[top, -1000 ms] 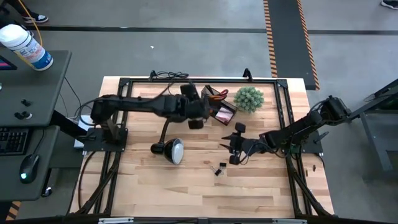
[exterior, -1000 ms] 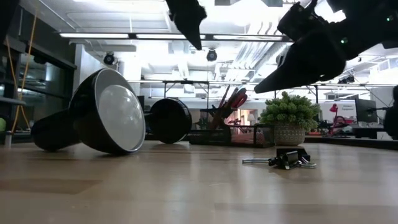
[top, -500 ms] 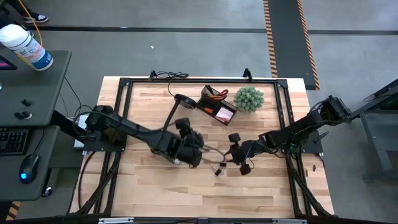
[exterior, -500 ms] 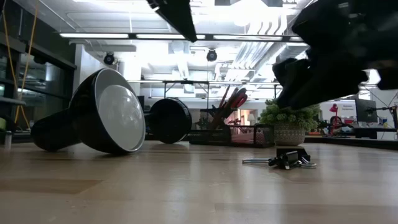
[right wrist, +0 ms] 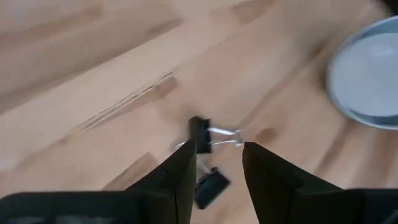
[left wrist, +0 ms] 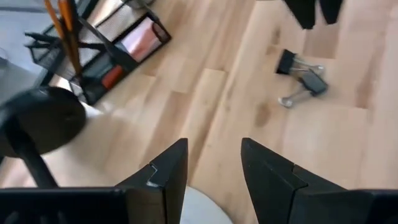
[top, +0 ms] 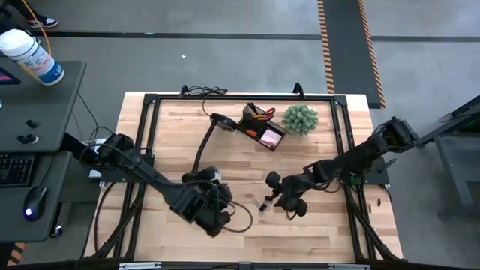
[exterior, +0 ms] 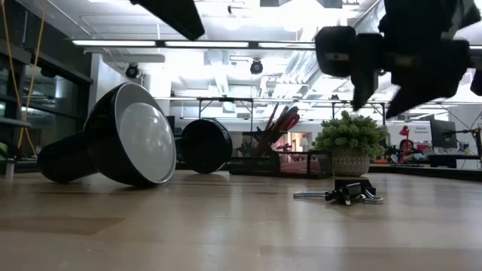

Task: Pick and place office supplies into organizer
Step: Put the top black binder clip into the desk organizer

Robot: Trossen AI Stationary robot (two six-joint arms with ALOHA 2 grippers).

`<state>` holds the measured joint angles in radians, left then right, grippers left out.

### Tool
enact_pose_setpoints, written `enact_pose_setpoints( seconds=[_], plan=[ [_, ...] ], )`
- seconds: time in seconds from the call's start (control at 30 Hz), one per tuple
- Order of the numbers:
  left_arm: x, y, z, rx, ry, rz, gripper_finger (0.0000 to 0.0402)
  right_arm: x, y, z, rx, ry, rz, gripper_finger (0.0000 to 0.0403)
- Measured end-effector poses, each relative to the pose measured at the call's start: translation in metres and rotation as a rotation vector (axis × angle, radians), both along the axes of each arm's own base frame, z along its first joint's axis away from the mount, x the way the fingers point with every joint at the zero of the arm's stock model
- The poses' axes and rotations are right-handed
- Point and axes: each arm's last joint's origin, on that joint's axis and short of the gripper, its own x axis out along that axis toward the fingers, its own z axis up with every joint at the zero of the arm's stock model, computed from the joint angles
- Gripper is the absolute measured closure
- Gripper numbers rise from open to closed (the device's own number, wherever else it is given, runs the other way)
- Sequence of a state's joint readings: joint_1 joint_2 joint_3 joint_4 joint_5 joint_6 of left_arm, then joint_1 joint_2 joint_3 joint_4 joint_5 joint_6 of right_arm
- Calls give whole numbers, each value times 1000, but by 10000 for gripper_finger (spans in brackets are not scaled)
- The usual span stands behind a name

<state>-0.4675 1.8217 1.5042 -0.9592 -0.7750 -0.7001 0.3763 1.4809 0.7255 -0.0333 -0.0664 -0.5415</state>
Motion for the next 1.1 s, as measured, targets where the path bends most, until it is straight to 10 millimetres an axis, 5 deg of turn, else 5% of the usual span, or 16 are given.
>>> enact_pose_setpoints(
  seconds=[0.5,1.1],
  plan=[
    [-26,-34,-22,-37,-14,-21,263,50,33,-25,-338,344,301,281],
    [-30,-30,-32,-15,22,-21,263,62,18,-20,-389,381,402,281]
  ],
)
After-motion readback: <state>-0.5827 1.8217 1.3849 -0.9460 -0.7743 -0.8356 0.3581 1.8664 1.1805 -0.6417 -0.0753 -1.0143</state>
